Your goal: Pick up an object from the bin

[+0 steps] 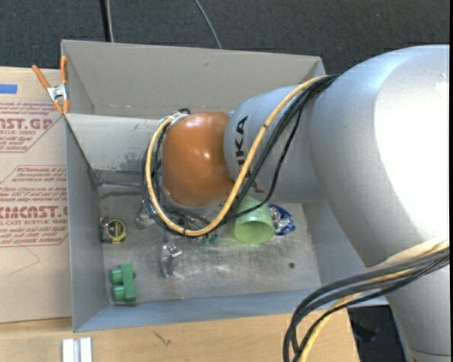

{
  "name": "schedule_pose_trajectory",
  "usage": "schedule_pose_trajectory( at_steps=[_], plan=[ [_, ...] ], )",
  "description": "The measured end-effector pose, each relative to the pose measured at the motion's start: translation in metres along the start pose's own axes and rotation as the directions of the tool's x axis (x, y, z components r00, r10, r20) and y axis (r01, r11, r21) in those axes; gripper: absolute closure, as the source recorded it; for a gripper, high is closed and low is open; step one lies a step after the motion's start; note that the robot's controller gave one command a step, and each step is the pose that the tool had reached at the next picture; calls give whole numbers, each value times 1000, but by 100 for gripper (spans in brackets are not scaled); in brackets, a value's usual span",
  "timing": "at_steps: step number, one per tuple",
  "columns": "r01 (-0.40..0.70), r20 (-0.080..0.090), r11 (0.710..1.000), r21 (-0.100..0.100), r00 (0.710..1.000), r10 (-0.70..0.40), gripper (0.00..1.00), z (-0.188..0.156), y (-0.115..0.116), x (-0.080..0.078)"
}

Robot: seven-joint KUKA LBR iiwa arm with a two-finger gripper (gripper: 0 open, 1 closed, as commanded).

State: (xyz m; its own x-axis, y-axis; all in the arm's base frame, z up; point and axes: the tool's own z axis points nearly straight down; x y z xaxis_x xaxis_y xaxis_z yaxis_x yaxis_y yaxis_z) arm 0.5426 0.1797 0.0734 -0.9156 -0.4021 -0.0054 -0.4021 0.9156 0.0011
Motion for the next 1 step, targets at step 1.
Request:
schedule_pose_trajectory(
  at_steps=[1],
  plan=[
    [147, 10, 989, 1, 989, -147, 0, -5, 76, 29]
  ],
)
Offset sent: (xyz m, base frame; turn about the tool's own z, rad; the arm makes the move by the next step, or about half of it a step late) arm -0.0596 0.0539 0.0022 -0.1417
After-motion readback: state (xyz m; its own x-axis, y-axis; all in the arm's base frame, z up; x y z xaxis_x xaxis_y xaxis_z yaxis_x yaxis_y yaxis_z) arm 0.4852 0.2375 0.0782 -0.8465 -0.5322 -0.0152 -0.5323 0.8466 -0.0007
